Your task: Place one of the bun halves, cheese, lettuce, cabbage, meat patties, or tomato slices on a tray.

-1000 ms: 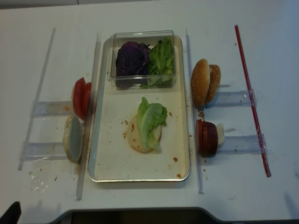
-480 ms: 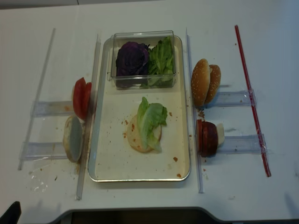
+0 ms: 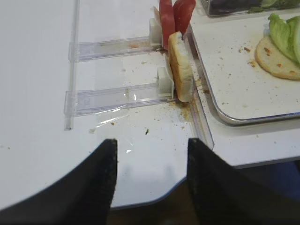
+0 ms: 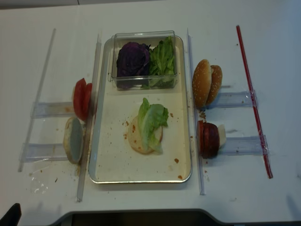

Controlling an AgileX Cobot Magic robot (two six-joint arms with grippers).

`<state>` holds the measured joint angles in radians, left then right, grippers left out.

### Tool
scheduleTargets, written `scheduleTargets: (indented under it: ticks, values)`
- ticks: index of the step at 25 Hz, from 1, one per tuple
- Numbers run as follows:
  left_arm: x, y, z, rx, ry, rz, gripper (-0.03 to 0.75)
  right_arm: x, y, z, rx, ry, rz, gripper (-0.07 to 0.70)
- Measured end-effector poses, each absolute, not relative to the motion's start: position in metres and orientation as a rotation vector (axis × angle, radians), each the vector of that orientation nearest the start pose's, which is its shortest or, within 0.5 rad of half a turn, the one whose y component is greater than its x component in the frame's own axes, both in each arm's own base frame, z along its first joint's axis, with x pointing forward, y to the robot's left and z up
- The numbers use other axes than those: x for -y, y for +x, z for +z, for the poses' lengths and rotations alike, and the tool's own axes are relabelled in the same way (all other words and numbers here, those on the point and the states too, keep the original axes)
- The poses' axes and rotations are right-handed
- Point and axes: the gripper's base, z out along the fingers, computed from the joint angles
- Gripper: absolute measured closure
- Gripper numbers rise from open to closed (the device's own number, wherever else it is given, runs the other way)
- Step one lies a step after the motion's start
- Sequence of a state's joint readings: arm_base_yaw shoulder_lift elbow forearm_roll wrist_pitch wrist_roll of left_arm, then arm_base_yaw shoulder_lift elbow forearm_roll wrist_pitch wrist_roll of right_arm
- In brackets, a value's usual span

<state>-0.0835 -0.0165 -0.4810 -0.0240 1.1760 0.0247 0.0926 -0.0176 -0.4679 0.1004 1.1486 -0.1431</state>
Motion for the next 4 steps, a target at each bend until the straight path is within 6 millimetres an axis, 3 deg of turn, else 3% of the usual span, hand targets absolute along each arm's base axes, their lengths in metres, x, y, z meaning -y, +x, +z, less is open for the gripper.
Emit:
scheduleTargets:
  ticks: [4]
  values:
    - [0.0011, -0.0107, 0.2629, -2.159, 0.12, -0.063, 0.384, -0.0075, -0.0089, 0.2617, -2.128, -0.261, 0.093, 0.134]
